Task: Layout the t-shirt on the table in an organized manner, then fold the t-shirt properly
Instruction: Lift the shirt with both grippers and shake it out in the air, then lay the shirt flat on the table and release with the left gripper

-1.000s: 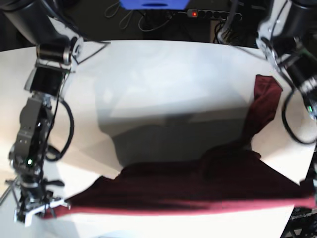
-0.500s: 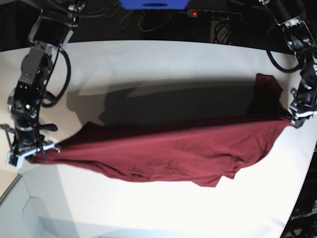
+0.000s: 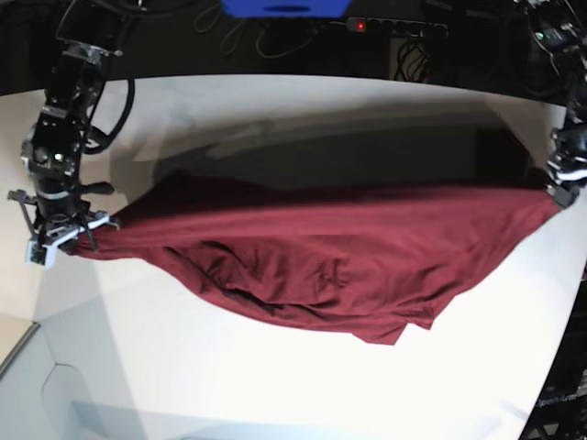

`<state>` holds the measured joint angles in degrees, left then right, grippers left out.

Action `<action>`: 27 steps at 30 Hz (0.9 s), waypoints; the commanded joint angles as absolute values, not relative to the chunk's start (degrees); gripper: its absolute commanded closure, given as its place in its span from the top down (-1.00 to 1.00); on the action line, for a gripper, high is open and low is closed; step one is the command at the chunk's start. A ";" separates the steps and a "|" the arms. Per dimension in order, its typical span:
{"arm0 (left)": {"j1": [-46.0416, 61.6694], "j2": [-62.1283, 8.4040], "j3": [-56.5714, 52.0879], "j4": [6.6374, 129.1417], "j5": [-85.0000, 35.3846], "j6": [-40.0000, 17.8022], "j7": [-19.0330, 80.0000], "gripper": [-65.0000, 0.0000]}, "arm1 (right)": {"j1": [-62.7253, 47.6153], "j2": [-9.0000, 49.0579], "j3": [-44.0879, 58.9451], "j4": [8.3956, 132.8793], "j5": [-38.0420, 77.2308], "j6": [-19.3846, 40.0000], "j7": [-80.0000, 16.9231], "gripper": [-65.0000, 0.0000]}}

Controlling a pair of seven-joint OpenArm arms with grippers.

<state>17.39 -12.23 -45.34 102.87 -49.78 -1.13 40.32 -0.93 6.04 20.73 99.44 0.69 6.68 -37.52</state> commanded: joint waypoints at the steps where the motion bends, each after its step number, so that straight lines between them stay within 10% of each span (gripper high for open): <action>1: 17.19 -12.70 -45.41 103.96 -50.95 -0.66 38.81 -0.99 | -0.48 6.90 20.97 100.62 0.40 7.69 -36.35 -1.00; 12: 13.49 -11.65 -45.58 105.10 -51.03 -0.66 52.70 -0.98 | -1.98 6.99 20.97 100.62 0.40 7.78 -36.53 -1.00; 20: 5.85 -11.65 -51.12 104.92 -55.25 -0.66 57.54 0.04 | -2.07 6.99 20.97 100.70 0.31 7.78 -36.53 -0.59; 27: -5.67 -10.95 -48.57 100.26 -54.99 -0.48 57.36 0.14 | -2.07 6.90 22.11 100.44 0.31 7.78 -36.53 -0.51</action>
<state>-4.67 -10.52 -49.01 99.68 -53.04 -1.28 57.19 -2.72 6.35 22.02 99.44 0.23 7.68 -37.89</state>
